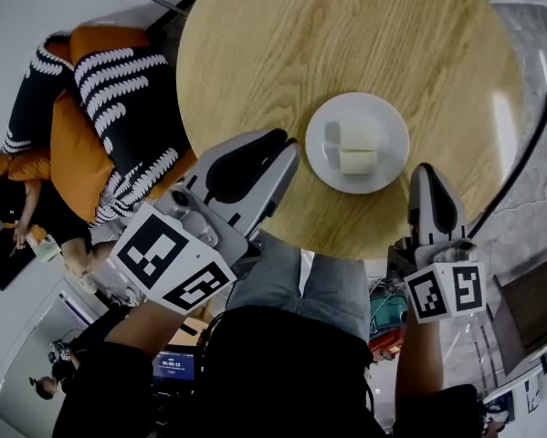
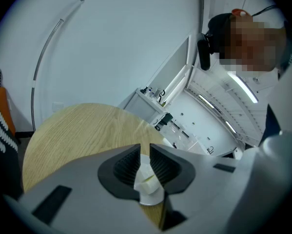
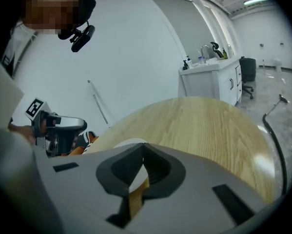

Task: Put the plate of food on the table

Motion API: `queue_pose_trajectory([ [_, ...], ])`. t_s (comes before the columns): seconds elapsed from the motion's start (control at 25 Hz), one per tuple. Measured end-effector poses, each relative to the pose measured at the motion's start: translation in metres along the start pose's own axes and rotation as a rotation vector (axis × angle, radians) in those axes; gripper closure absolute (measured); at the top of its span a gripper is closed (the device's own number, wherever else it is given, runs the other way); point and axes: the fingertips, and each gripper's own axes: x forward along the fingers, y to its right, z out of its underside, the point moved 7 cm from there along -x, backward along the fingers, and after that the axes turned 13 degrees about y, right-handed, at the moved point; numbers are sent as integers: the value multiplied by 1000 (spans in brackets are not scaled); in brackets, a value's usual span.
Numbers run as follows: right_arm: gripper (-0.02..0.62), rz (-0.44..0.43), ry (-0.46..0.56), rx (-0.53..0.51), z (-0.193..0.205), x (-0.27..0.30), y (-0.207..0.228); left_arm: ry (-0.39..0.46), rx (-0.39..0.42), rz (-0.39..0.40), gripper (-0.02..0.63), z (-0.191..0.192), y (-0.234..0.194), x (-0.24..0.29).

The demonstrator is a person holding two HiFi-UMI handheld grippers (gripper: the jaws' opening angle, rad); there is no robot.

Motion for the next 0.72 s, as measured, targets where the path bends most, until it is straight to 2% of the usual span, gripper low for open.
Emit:
queue_pose_trajectory([
  [0.72,586,-81,111,-97,-77,-16,-43,123,66,42,540,-71,45,-17],
])
